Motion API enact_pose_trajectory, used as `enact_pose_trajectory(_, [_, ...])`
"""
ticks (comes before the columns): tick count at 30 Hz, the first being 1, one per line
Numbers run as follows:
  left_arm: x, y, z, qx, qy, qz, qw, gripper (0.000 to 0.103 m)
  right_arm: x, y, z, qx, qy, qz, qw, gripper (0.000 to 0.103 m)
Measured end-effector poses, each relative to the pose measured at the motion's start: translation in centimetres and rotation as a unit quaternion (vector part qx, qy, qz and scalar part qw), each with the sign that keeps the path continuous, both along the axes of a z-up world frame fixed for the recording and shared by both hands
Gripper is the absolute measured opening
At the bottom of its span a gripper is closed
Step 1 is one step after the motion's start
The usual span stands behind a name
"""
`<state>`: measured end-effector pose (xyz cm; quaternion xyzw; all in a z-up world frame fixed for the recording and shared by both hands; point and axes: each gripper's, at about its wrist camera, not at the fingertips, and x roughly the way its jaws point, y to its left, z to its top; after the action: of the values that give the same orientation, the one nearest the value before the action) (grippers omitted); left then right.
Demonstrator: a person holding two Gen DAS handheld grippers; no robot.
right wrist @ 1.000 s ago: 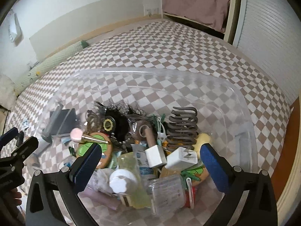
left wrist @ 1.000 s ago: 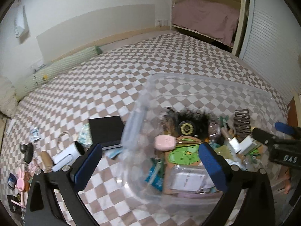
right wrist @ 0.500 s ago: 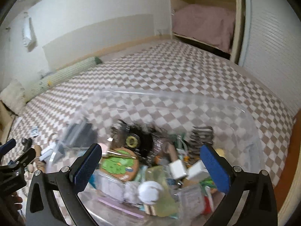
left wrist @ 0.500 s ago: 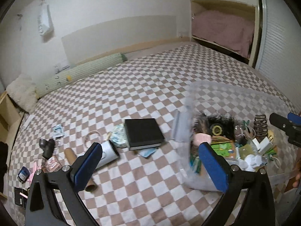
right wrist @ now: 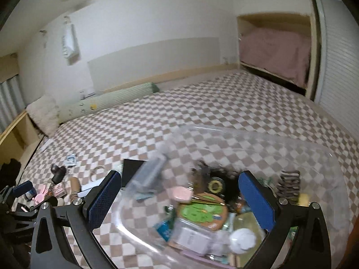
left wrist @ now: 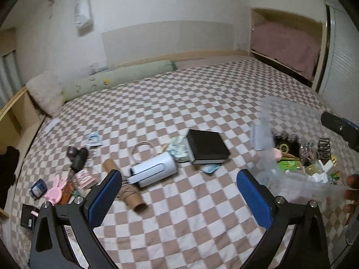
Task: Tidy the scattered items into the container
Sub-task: 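Withdraw both tools from the box toward the items by the shelf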
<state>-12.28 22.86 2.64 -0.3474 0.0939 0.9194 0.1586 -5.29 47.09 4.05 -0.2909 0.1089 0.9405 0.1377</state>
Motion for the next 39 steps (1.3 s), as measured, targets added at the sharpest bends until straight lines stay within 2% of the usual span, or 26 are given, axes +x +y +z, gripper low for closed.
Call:
enact_pose_trajectory(10, [1.5, -8.7, 0.6, 0.055, 0.003, 0.059, 0.9967, 0.103, -1.2, -6.5, 1.2, 0.011, 0.010, 0.073, 0.997, 0.103])
enact_pose_trajectory(16, [2.6, -12.7, 0.3, 0.040, 0.010, 0.086, 0.9955, 0.103, -2.0, -10.2, 1.0, 0.010, 0.007, 0.109, 0.994, 0.103])
enact_pose_trajectory(20, [3.5, -15.2, -0.3, 0.040, 0.008, 0.103, 0.9939, 0.103, -2.8, -12.8, 0.2, 0.022, -0.002, 0.135, 0.991, 0.103])
enact_pose_trajectory(27, [5.0, -19.2, -1.2, 0.023, 0.006, 0.133, 0.9909, 0.103, -4.1, -16.7, -1.6, 0.012, -0.026, 0.174, 0.984, 0.103])
enact_pose_trajectory(39, [7.5, -29.0, -3.5, -0.002, -0.014, 0.214, 0.9767, 0.103, -6.0, -23.7, -4.6, 0.043, -0.056, 0.235, 0.969, 0.103])
